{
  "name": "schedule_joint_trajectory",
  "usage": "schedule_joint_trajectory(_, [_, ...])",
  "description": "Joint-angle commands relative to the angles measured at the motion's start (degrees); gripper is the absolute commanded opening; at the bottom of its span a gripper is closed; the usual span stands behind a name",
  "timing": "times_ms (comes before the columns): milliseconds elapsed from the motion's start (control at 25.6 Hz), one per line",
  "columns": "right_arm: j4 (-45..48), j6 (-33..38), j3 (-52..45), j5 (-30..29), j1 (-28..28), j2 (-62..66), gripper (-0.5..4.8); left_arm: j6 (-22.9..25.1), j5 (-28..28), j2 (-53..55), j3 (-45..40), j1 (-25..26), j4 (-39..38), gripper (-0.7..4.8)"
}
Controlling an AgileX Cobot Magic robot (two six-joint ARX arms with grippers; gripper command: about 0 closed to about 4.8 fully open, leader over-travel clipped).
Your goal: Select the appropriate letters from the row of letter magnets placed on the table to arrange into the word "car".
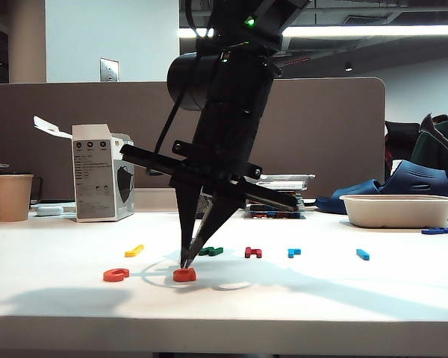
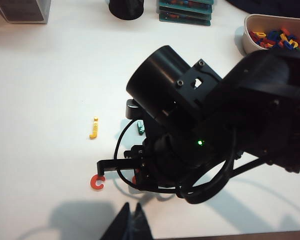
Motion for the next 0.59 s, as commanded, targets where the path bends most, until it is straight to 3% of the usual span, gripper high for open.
schedule_joint_trajectory(39, [-0.5,-0.3,0.2,-0.2,0.2,-0.7,-0.06,0.2,-0.6,-0.1,0.1,0.0,-0.1,-0.05])
schedule_joint_trajectory(313, [0.8,-0.8,0.2,3.0,-1.2,-4.2,-0.06,0.2,-0.6,-0.1,0.1,0.0,-0.1,-0.05])
schedule_joint_trajectory(587, [-2.4,-7.0,0.2,4.4,-7.1,-5.4,-0.06,0.2,-0.6,-0.1,0.1,0.0,-0.1,-0.05])
